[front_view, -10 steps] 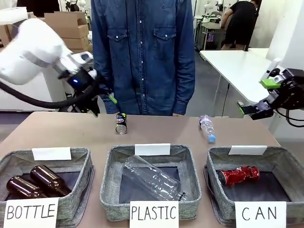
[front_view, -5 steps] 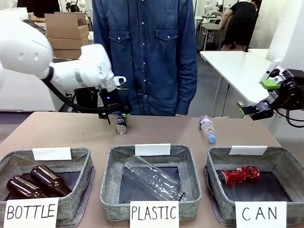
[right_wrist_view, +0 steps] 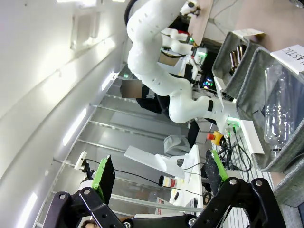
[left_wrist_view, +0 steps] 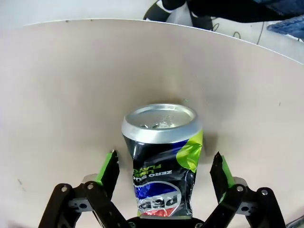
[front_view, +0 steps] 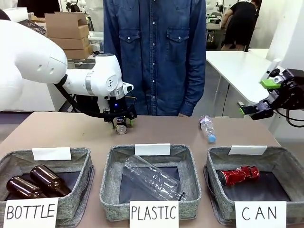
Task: Sort the can waste into the basket.
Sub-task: Pick up the can waste from the table and place it in the right Fabric basket.
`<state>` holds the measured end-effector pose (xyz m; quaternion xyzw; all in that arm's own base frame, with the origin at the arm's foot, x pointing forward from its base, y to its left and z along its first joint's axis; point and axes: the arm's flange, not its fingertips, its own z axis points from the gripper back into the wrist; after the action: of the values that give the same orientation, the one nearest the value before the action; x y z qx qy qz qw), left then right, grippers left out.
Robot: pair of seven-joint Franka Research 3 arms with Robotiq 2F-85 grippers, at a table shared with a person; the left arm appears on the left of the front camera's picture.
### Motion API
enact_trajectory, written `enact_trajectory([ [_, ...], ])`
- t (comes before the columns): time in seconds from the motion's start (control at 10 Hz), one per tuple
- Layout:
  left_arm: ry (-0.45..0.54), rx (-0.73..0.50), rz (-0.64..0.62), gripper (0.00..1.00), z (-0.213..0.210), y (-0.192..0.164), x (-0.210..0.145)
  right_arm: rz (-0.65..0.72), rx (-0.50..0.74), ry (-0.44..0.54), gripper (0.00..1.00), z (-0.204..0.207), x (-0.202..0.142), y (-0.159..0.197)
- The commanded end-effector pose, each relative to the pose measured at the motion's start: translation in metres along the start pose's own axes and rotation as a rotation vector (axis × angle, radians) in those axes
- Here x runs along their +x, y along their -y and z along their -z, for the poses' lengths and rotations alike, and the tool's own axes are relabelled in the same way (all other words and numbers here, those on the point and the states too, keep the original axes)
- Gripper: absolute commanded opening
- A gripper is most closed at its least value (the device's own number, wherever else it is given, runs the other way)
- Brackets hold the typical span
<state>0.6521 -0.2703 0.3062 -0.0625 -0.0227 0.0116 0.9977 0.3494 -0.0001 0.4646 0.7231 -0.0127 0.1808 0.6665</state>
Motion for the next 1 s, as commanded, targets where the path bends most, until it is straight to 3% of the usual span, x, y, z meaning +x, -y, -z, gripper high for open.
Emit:
enact_trajectory([
  [0.0,0.022,0.027,-0.04,0.42,-0.004,-0.005,-0.006,-0.028,-0.014,-0.002,1.0,-0.001,0.0,0.0],
  [0.1,0.032,0.024,-0.036,0.41,-0.007,-0.005,-0.006,-0.028,-0.014,-0.002,1.0,-0.001,0.0,0.0],
  [0.2,0.027,0.016,-0.046,0.0,-0.009,-0.004,-0.006,-0.028,-0.014,-0.002,1.0,-0.001,0.0,0.0],
  [0.4,0.028,0.014,-0.059,0.0,-0.01,-0.004,-0.007,-0.028,-0.014,-0.002,1.0,-0.001,0.0,0.0],
  [0.5,0.021,0.015,-0.067,0.13,-0.011,-0.005,-0.007,-0.028,-0.014,-0.002,1.0,-0.001,0.0,0.0],
  [0.7,0.025,0.0,-0.083,0.0,-0.019,-0.01,-0.008,-0.028,-0.014,-0.002,1.0,-0.001,0.0,0.0],
  [0.9,0.031,-0.028,-0.076,0.0,-0.036,-0.022,-0.018,-0.028,-0.014,-0.002,1.0,-0.001,0.0,0.0],
])
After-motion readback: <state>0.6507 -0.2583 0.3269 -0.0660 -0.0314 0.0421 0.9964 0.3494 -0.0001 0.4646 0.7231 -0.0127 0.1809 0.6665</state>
